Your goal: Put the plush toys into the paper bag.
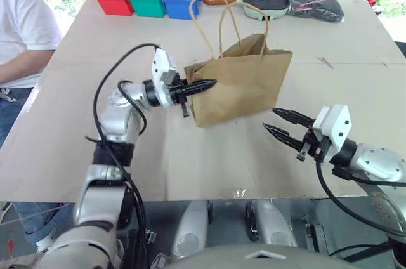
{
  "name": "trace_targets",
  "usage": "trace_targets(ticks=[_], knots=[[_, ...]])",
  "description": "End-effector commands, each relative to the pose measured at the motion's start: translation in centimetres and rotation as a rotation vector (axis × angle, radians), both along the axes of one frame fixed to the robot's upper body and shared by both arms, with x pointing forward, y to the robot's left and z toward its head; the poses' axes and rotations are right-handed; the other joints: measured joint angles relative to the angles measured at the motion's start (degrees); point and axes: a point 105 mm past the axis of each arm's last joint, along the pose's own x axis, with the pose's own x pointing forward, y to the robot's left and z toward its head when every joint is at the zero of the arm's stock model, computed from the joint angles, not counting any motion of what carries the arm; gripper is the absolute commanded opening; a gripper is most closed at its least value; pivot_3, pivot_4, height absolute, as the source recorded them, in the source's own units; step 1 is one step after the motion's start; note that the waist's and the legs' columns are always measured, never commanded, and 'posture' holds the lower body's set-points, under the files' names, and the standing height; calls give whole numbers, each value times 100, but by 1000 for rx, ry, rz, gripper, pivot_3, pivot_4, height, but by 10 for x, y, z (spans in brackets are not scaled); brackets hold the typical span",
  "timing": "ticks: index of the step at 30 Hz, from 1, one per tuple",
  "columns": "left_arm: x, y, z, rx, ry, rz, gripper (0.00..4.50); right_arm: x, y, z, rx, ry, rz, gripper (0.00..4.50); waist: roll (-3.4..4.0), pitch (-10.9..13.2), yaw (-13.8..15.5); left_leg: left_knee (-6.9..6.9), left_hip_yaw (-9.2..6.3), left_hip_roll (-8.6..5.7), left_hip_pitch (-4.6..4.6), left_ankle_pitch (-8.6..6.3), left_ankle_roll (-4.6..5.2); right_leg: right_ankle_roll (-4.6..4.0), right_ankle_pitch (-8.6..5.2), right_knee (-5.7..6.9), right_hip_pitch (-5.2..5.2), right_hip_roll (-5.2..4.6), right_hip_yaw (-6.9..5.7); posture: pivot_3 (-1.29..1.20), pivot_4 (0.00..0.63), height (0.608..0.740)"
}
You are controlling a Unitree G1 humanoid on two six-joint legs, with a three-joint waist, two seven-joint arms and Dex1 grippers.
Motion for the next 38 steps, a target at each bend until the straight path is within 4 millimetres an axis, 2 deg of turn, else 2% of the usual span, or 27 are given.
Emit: trace_targets(ticks=[1, 3, 6, 9, 10, 12, 13, 14, 16, 18, 20, 22, 28, 31, 34, 38], knots=[[2, 4, -3, 59, -79, -92, 53, -8, -4, 14, -15, -71, -10, 1608, 0, 0, 1, 0, 0, 0, -1, 0, 0, 0, 0, 0, 0, 0, -1, 0, 150, 740], [7, 5, -8, 105, -108, -112, 53, -11, -7, 13, -21, -63, -33, 1608, -1, 0, 1, 0, -3, 0, -4, 0, 0, 0, 0, 0, -1, 0, -3, 0, 150, 740], [15, 1, -9, 111, -137, -96, 1064, -14, -12, 12, -26, -46, -66, 1608, -3, -1, 2, 1, -5, 0, -5, 0, 0, 0, 0, 1, 0, 1, -5, 0, 150, 740], [21, -1, -5, 61, -138, -49, 2348, -13, -18, 11, -2, -7, -84, 1608, -3, -1, -13, 2, -3, 0, -5, 0, 1, 1, 0, 2, 0, 0, -2, 0, 150, 740], [22, 0, -4, 46, -125, -38, 2687, -13, -19, 12, 6, 6, -83, 1860, -4, -1, -21, 3, -2, 0, -4, 0, 1, 1, 0, 4, 0, 0, 0, 0, 150, 740], [20, 5, -4, 20, -86, -16, 3664, -12, -24, 10, -15, 19, -78, 2511, -4, -1, -41, 3, -4, 3, -3, 0, 1, 1, 0, 6, 0, 3, -1, 0, 150, 740], [18, 11, -5, 8, -73, 18, 4179, -9, -29, 8, -30, 22, -85, 2988, -3, -1, -57, 2, -4, 3, -1, 0, 1, 1, 0, 8, 0, 3, 0, 0, 150, 740], [16, 15, -5, 1, -65, 43, 4500, -7, -33, 6, -39, 24, -91, 3474, -3, -1, -94, 1, -4, 4, 0, 0, 1, 1, 0, 8, 0, 3, 1, 0, 150, 740], [10, 24, -2, -49, -19, 113, 4500, -4, -41, 3, -61, 30, -102, 4482, -3, 0, -138, 0, -6, 7, 1, 0, 1, 0, 0, 9, 0, 3, 1, 0, 150, 740], [-1, 31, -1, -72, 17, 173, 4500, -2, -49, 3, -70, 33, -109, 4482, -3, 0, -140, 0, -17, 12, 1, 0, 1, 0, 0, 11, -1, 1, -1, 0, 150, 740], [-19, 48, -5, -97, 75, 289, 4500, 2, -63, 4, -75, 32, -135, 4482, -2, 0, -159, 0, -26, 20, 1, 0, 1, 0, 0, 10, -1, -1, 2, 0, 150, 740], [-36, 57, -9, -110, 127, 372, 4500, 4, -76, 3, -88, 38, -156, 4482, -1, -1, -143, -2, -26, 28, 6, 0, 1, 0, 0, 10, 0, -6, 11, 0, 150, 740], [-80, 66, -26, -110, 256, 492, 4500, -1, -103, -3, -112, 63, -212, 4482, 1, -3, 15, 0, -19, 26, 14, 0, 1, 1, 0, 10, 12, -16, 14, 0, 150, 740], [-114, 69, -43, -65, 344, 517, 4500, -6, -120, -12, -123, 117, -235, 4482, 0, -6, 12, 5, -14, 26, 18, 0, 1, 0, 0, 8, 16, -15, 14, 0, 150, 740], [-126, 72, -54, -17, 371, 548, 4500, -8, -128, -14, -123, 139, -230, 4482, 4, -7, 7, -3, -2, 26, 30, -1, 2, -1, -1, 4, 20, -17, 23, 0, 150, 740], [-126, 74, -59, 8, 365, 567, 4500, -8, -131, -16, -125, 156, -217, 4482, 7, -8, 15, -3, 21, 27, 50, 0, 1, -16, -12, 5, 39, -6, 20, 0, 150, 740]])
